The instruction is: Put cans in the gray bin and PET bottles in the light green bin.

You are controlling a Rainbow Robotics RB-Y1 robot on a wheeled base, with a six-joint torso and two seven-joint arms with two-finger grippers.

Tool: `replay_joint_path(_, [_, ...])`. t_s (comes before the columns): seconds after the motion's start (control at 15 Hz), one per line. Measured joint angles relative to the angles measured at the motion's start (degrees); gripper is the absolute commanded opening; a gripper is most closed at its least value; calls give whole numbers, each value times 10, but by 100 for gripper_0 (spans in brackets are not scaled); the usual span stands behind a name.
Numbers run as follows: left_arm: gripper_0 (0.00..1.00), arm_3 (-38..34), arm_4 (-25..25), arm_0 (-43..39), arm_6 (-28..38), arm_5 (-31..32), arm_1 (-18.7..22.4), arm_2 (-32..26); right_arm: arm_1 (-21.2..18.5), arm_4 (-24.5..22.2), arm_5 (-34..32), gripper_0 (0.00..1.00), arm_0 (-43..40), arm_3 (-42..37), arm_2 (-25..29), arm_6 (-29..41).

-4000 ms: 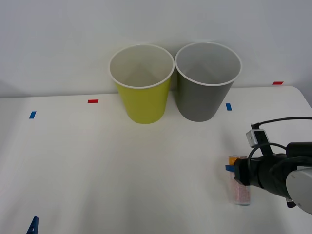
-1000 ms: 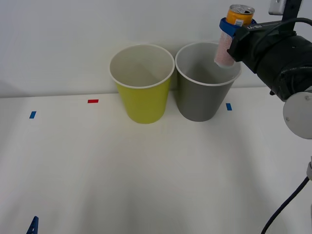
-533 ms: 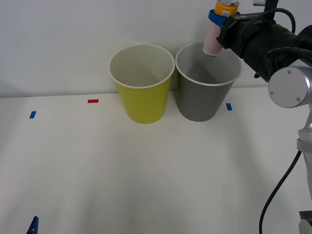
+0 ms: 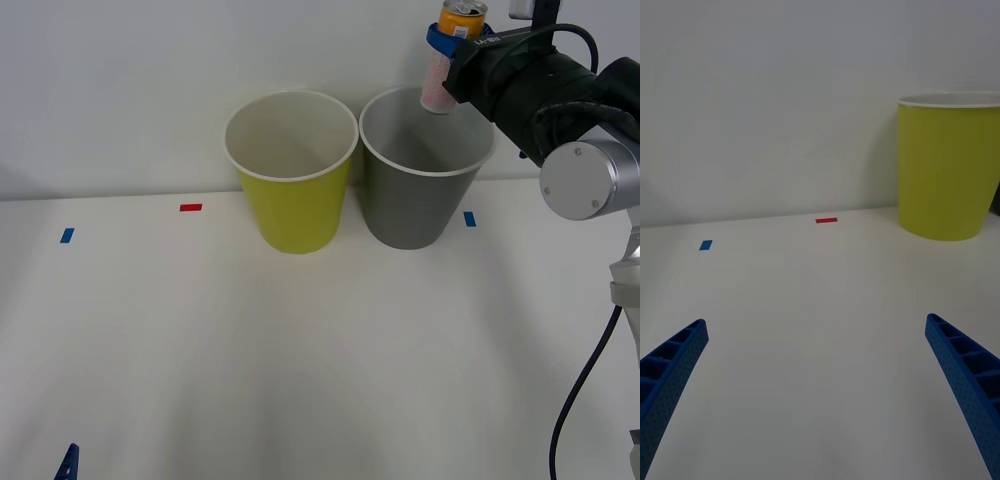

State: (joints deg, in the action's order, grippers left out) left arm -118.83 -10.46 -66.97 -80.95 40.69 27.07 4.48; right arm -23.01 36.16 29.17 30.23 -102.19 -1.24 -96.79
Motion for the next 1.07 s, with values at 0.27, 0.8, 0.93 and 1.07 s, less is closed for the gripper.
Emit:
replay_joint_path(0.27, [100,0,0,0,0,0,0,0,0,6,0,0,0,0,-2,-1])
replay_joint_path(0.8, [100,0,0,0,0,0,0,0,0,9,0,100,-1,0,-10,-2])
replay_joint_path(0.93, [100,0,0,0,0,0,0,0,0,9,-1,100,-1,0,-15,-2])
replay_joint_path(1.07, [100,0,0,0,0,0,0,0,0,9,-1,100,-1,0,-16,-4])
